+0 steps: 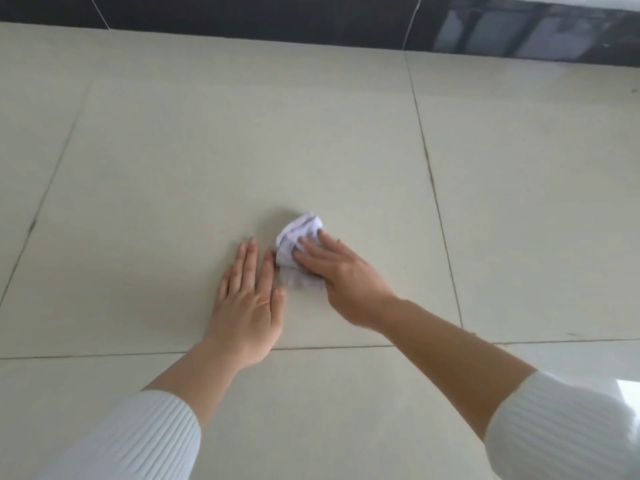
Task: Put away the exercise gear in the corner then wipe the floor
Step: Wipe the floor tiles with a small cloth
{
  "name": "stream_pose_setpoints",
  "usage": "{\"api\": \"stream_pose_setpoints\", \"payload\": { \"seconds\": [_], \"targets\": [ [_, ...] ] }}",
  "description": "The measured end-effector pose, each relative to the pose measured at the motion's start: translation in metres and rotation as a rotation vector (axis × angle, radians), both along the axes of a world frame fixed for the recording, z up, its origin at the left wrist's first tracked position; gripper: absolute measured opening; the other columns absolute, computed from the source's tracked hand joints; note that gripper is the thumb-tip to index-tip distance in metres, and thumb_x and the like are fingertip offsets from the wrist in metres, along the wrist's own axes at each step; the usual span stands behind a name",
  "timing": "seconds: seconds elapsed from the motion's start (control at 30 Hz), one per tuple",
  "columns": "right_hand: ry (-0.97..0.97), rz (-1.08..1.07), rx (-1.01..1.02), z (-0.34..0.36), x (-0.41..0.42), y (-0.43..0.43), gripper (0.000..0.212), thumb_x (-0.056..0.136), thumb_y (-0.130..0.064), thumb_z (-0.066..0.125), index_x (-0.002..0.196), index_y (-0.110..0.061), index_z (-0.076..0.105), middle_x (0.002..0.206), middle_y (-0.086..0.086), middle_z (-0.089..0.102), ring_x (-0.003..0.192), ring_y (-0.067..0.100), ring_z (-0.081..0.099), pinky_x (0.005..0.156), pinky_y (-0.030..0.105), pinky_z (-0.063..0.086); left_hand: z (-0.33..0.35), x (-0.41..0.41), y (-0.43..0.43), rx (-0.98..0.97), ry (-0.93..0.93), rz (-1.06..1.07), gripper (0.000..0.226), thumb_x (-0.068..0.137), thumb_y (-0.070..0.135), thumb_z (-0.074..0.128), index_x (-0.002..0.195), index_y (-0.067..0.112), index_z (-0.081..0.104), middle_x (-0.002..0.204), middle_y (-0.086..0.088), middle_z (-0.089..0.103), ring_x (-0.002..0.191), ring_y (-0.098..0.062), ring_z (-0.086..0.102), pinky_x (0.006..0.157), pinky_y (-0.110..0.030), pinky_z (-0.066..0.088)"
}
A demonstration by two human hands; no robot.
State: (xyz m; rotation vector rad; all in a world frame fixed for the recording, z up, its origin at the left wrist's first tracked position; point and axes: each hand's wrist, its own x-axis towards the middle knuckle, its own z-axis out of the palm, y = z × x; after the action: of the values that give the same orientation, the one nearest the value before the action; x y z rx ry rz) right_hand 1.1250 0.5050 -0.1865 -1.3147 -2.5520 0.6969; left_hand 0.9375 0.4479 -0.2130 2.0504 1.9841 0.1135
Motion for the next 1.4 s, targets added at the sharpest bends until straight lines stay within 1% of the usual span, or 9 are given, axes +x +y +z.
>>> {"api": "stream_pose_setpoints", "payload": {
  "seconds": [0.1, 0.3, 0.4, 0.53, 0.87, 1.03, 1.1, 1.3, 1.4],
  "targets": [
    [-0.091, 0.132, 0.109, -0.001, 0.066, -0.023, 0.07, 0.082, 0.012, 0.05, 0.143, -0.021, 0.043, 0.152, -0.008, 0.035, 0.144, 0.018, 0.025, 0.117, 0.035, 0.024, 0.001, 0.0, 0.0, -0.027, -0.008, 0.006, 0.072, 0.086, 0.047, -0.005, 0.152, 0.018, -0.004, 0.159, -0.004, -0.015, 0.145, -0.014, -0.018, 0.117, -0.035, -0.005],
    [-0.129, -0.621, 0.027, 0.001, 0.146, -0.02, 0.071, 0.085, 0.01, 0.038, 0.145, -0.027, 0.039, 0.153, -0.013, 0.027, 0.146, 0.015, 0.018, 0.118, 0.039, 0.023, 0.002, 0.0, 0.003, -0.06, -0.01, 0.025, 0.064, 0.094, 0.043, 0.006, 0.153, 0.018, -0.004, 0.16, -0.006, -0.015, 0.146, -0.017, -0.017, 0.118, -0.037, -0.006],
    [-0.058, -0.692, 0.043, -0.005, 0.135, -0.042, 0.066, 0.088, 0.008, 0.038, 0.144, -0.025, 0.042, 0.153, -0.009, 0.032, 0.146, 0.016, 0.018, 0.113, 0.041, 0.032, 0.005, 0.006, -0.004, -0.133, 0.002, 0.065, 0.058, 0.1, 0.037, 0.012, 0.152, 0.023, -0.01, 0.158, -0.002, -0.023, 0.144, -0.017, -0.023, 0.118, -0.039, -0.009],
    [-0.027, -0.36, 0.162, -0.007, 0.115, -0.106, 0.062, 0.08, 0.009, 0.044, 0.134, -0.02, 0.056, 0.143, -0.007, 0.048, 0.139, 0.019, 0.035, 0.104, 0.036, 0.043, 0.009, 0.018, -0.042, -0.136, 0.014, 0.059, 0.058, 0.099, 0.039, 0.01, 0.152, 0.024, -0.011, 0.157, -0.002, -0.026, 0.142, -0.017, -0.029, 0.117, -0.038, -0.01],
    [-0.145, 0.356, 0.187, -0.002, 0.115, -0.216, 0.065, 0.08, 0.003, 0.037, 0.139, -0.019, 0.049, 0.149, -0.004, 0.041, 0.143, 0.019, 0.028, 0.115, 0.033, 0.029, 0.019, 0.028, -0.14, -0.09, 0.01, 0.017, 0.075, 0.085, 0.046, -0.002, 0.153, 0.018, 0.013, 0.161, -0.009, -0.002, 0.148, -0.024, -0.006, 0.118, -0.046, 0.005],
    [-0.132, -0.604, -0.023, 0.014, 0.143, -0.176, 0.077, 0.08, 0.012, 0.036, 0.146, -0.027, 0.036, 0.156, -0.009, 0.028, 0.145, 0.016, 0.02, 0.105, 0.037, 0.041, 0.026, 0.006, -0.188, -0.142, 0.106, -0.084, 0.064, 0.093, 0.042, 0.009, 0.154, 0.02, 0.005, 0.159, -0.009, -0.014, 0.147, -0.023, -0.012, 0.118, -0.041, 0.001],
    [-0.149, -0.785, -0.11, 0.019, 0.139, -0.183, 0.075, 0.085, 0.008, 0.037, 0.149, -0.029, 0.029, 0.158, -0.011, 0.019, 0.146, 0.014, 0.014, 0.101, 0.033, 0.041, 0.03, -0.013, -0.201, -0.163, 0.131, -0.091, 0.073, 0.086, 0.051, -0.001, 0.153, 0.021, -0.001, 0.159, -0.009, -0.016, 0.147, -0.023, -0.014, 0.117, -0.04, -0.001],
    [-0.093, -0.257, 0.117, -0.003, 0.085, -0.269, 0.07, 0.071, 0.004, 0.027, 0.133, -0.011, 0.056, 0.141, 0.003, 0.052, 0.134, 0.031, 0.041, 0.095, 0.044, 0.05, 0.024, -0.041, -0.207, -0.19, 0.102, 0.019, 0.074, 0.088, 0.058, 0.007, 0.152, 0.022, -0.002, 0.16, -0.012, -0.01, 0.147, -0.025, -0.01, 0.119, -0.043, 0.004],
    [-0.094, 0.138, 0.124, -0.004, 0.073, -0.309, 0.063, 0.078, 0.0, 0.034, 0.136, -0.018, 0.053, 0.145, -0.002, 0.047, 0.139, 0.024, 0.035, 0.112, 0.036, 0.034, 0.02, -0.021, -0.203, -0.137, 0.055, 0.049, 0.077, 0.085, 0.051, 0.005, 0.153, 0.015, 0.009, 0.16, -0.014, 0.0, 0.148, -0.027, -0.001, 0.118, -0.043, 0.008]
  ]
}}
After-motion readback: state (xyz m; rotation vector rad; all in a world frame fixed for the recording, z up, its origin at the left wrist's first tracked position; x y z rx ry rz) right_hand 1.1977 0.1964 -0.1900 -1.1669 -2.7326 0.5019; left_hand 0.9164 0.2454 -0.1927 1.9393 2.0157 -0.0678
